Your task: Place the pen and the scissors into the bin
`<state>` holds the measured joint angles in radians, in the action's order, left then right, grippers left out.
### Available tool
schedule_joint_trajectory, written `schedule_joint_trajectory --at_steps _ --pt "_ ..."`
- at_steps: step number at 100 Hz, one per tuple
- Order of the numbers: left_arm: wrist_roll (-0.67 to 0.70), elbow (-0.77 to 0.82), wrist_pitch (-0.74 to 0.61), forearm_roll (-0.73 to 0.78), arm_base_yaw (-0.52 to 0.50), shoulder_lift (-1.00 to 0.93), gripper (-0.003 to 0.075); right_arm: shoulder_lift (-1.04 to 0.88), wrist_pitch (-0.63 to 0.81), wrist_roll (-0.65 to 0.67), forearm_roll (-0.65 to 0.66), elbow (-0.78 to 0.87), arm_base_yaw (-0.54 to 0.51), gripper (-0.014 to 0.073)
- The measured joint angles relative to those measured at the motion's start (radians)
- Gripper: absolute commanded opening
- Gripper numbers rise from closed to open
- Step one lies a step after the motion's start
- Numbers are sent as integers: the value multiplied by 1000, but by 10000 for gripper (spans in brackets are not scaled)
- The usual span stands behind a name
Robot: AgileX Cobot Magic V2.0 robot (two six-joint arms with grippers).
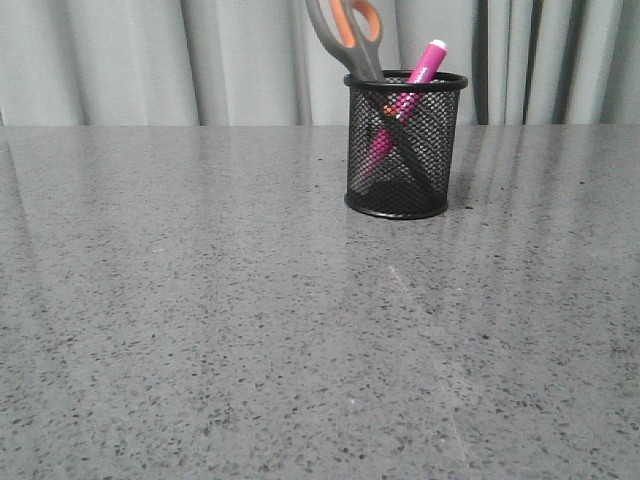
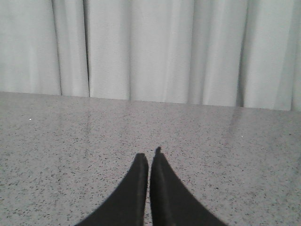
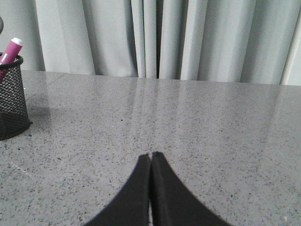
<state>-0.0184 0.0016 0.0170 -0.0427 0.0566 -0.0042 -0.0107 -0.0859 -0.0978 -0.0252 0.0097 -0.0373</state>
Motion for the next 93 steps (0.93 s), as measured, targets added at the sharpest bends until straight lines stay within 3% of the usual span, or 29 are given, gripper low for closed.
schedule_joint_trajectory --at_steps 93 --pt "0 0 -2 0 0 0 -19 0 -40 0 25 0 0 -76"
